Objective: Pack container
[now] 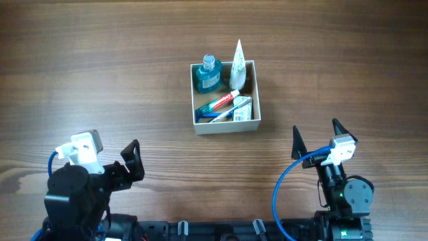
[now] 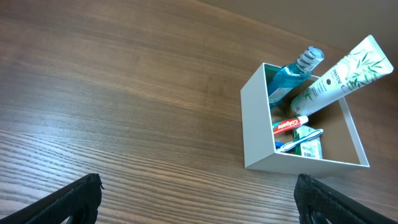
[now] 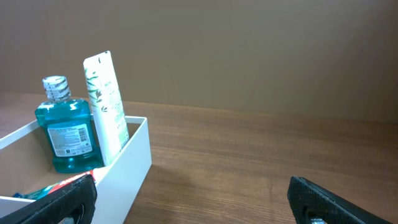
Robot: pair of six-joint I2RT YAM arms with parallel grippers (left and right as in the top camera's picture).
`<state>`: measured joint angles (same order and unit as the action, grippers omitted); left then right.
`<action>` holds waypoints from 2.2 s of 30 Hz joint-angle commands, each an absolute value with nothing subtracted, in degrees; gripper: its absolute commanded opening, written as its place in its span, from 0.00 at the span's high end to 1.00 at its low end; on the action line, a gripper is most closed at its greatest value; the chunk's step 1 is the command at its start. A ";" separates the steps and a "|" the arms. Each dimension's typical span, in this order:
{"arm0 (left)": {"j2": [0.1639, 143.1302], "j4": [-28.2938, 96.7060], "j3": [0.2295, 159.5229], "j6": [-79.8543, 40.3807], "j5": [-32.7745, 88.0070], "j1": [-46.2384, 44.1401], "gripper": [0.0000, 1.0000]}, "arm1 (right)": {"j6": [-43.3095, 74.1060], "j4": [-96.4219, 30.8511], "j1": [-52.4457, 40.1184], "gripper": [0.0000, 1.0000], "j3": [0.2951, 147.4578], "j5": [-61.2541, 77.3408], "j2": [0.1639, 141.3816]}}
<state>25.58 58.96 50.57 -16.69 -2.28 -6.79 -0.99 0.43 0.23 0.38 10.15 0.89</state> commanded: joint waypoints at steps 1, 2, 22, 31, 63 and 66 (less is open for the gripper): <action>25.34 58.83 50.28 -17.19 -3.05 -6.63 0.00 | -1.10 0.64 -0.10 0.00 0.30 8.99 0.21; 25.34 58.83 50.28 -17.19 -3.07 -6.63 0.00 | -1.10 0.64 -0.10 0.00 0.30 8.99 0.21; 15.05 59.42 40.84 -15.46 -3.95 3.18 0.00 | -1.13 0.64 -0.10 0.00 0.30 8.99 0.21; 5.96 44.86 26.94 -13.65 -3.73 2.50 0.00 | -1.13 0.64 -0.10 0.00 0.30 8.99 0.21; 0.16 4.03 0.32 -6.44 -1.56 0.84 0.00 | -1.13 0.62 -0.10 0.00 0.30 8.99 0.21; 0.16 4.03 0.32 -6.42 -1.56 0.84 0.00 | -1.13 0.64 -0.10 0.00 0.30 8.99 0.21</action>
